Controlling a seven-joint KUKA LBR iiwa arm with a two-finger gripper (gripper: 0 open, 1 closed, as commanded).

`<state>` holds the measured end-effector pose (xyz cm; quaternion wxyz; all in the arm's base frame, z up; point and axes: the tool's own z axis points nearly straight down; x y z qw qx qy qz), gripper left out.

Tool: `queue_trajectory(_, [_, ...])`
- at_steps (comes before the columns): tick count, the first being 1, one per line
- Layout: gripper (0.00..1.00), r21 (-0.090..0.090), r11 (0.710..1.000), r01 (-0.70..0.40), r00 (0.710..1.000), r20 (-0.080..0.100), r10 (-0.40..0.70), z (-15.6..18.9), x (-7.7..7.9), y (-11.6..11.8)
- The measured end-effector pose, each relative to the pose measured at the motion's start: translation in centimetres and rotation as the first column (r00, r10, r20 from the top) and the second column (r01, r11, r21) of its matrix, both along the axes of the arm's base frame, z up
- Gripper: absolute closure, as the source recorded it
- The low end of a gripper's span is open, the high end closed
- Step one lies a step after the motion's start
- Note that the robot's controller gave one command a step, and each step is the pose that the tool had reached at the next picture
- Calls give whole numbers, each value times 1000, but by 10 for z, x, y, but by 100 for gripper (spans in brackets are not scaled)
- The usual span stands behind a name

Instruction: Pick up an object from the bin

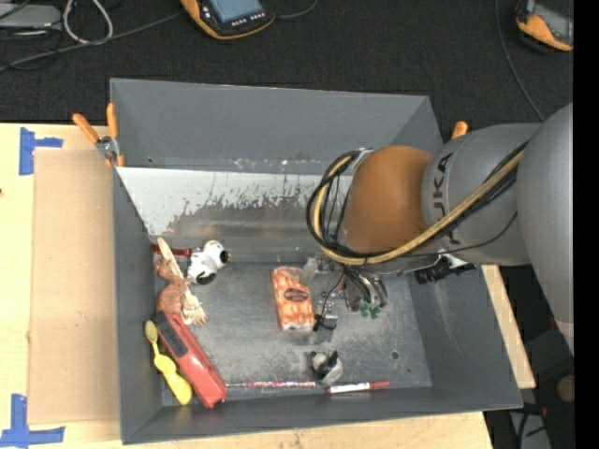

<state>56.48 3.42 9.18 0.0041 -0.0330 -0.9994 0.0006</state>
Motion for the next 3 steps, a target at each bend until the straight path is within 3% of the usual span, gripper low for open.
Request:
queue_trajectory(1, [0,1,986,-167,986,2,167,-19,-3,21])
queue_trajectory(2, [0,1,993,-114,993,3,114,-23,-3,25])
queue_trajectory(3, [0,1,987,-158,987,5,158,-21,6,29])
